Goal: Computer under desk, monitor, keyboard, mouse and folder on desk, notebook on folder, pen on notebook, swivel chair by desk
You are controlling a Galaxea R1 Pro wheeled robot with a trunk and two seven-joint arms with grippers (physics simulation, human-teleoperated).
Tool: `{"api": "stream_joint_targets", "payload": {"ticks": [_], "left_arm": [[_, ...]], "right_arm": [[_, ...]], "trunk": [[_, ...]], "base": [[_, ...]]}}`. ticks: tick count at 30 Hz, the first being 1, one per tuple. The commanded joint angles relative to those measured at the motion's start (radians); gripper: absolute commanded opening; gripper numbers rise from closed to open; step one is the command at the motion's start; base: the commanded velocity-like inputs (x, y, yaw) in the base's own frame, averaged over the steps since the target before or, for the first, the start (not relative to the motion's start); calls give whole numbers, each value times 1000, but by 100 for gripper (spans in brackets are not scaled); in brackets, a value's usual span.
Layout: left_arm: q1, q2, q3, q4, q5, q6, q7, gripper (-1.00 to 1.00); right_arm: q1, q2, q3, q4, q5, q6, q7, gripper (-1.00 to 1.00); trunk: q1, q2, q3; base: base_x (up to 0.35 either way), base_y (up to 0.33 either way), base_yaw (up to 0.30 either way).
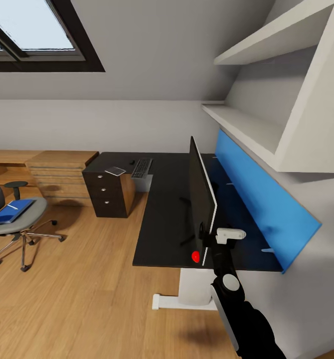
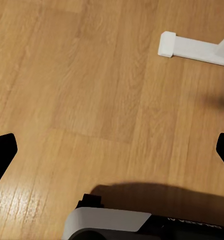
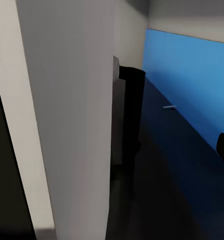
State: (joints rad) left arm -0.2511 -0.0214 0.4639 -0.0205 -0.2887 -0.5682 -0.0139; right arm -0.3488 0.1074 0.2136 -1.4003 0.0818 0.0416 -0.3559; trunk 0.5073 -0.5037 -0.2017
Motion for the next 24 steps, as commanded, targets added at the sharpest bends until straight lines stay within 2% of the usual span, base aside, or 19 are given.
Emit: {"api": "stream_joint_targets", "payload": {"ticks": [1,8,24], "left_arm": [[-1,0,9,0,-7,-2,-1,100],[-1,0,9,0,-7,-2,-1,100],[-1,4,10,0,-7,-2,-1,100]], "right_arm": [[-1,0,1,0,9,4,-6,100],[-1,0,2,1,9,4,-6,100],[0,4,5,46,10,3,-2,100]], "trunk": [[0,-2,-2],[0,-2,-2],[0,-2,-2]], "base": [[0,0,0],[-99,0,0],[-316,0,0]]}}
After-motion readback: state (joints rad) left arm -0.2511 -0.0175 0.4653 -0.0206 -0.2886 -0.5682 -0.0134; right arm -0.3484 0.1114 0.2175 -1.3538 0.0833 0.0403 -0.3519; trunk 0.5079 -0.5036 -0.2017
